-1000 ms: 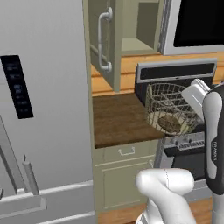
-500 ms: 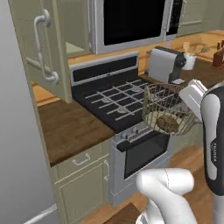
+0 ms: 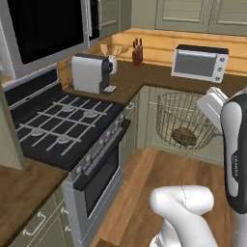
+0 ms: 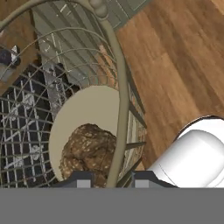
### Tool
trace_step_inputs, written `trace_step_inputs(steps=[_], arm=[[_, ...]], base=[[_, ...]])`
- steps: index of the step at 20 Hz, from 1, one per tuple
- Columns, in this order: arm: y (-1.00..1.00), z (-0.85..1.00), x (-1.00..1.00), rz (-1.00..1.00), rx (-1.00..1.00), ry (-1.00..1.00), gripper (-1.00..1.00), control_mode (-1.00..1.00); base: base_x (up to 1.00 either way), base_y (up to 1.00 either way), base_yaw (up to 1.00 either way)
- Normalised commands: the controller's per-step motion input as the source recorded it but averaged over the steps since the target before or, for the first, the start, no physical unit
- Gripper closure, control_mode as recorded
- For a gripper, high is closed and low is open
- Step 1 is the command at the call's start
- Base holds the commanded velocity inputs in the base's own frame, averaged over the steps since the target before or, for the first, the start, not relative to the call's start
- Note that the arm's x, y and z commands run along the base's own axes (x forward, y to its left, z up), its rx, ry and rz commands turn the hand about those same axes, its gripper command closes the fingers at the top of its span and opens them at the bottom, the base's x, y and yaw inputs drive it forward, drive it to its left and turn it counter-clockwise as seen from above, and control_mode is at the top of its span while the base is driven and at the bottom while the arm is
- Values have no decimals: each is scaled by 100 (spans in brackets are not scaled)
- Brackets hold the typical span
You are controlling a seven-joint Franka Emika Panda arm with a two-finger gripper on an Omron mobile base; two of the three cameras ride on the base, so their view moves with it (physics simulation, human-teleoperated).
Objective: Open the cabinet, pick up the bread from the cabinet and place it in the basket. Then move the basket to the dining counter.
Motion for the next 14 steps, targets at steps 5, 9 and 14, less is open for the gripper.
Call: trace_step_inputs(steps=[5,9,14], arm=[[0,0,0,0,0,0,100,100],[0,0,0,0,0,0,100,100],[0,0,0,0,0,0,100,100]], base=[[0,-34,-86],[0,-20,-90],[0,-24,-89]])
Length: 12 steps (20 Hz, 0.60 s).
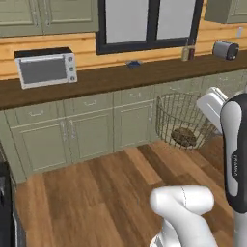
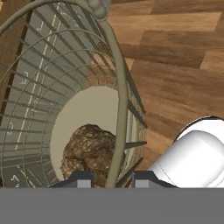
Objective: Open the cabinet, pick up the bread from the cabinet and place it in the basket. Then move the basket to the dining counter.
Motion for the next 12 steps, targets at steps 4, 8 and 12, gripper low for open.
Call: trace_step_inputs(steps=[4,8,12], arm=[[0,0,0,0,0,0,100,100],[0,0,0,0,0,0,100,100],[0,0,0,0,0,0,100,100]], base=[[0,-28,-87],[2,-26,-83],[9,-25,-78]])
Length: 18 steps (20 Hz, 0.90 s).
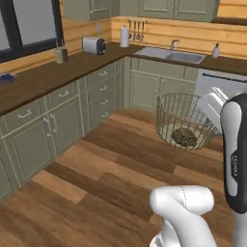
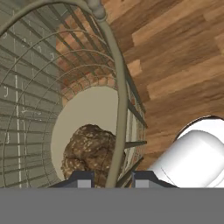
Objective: Open the cabinet, pick up the bread from the cabinet and place it in the basket. Then move the basket to the dining counter.
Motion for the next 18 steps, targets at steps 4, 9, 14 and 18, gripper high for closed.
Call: trace_step_inputs(steps=[4,9,14,18], arm=[[0,0,0,0,0,0,100,100],[0,0,0,0,0,0,100,100],[0,0,0,0,0,0,100,100],[0,0,0,0,0,0,100,100]], base=[[9,-27,-77],[6,-30,-77],[4,-39,-77],[13,-32,-75]])
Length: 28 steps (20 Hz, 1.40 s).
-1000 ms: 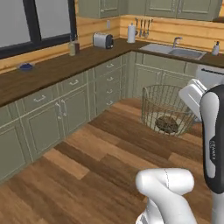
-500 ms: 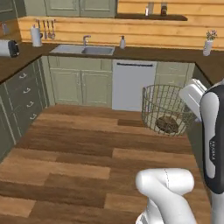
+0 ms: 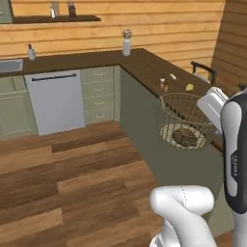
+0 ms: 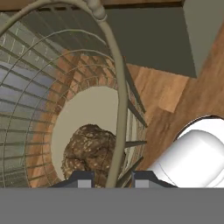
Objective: Open the cabinet, pick up the bread from the cabinet and place it in the basket. Then move the basket to the dining counter.
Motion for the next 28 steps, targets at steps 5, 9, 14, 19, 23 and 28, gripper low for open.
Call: trace_step_inputs(steps=[5,9,14,19,23,28], arm=[[0,0,0,0,0,0,100,100],[0,0,0,0,0,0,100,100],[0,0,0,0,0,0,100,100],[0,0,0,0,0,0,100,100],[0,0,0,0,0,0,100,100],[0,0,0,0,0,0,100,100]], base=[[45,-29,-50],[59,-73,-6],[13,-96,5],[0,-85,22],[13,-76,32],[42,-44,39]])
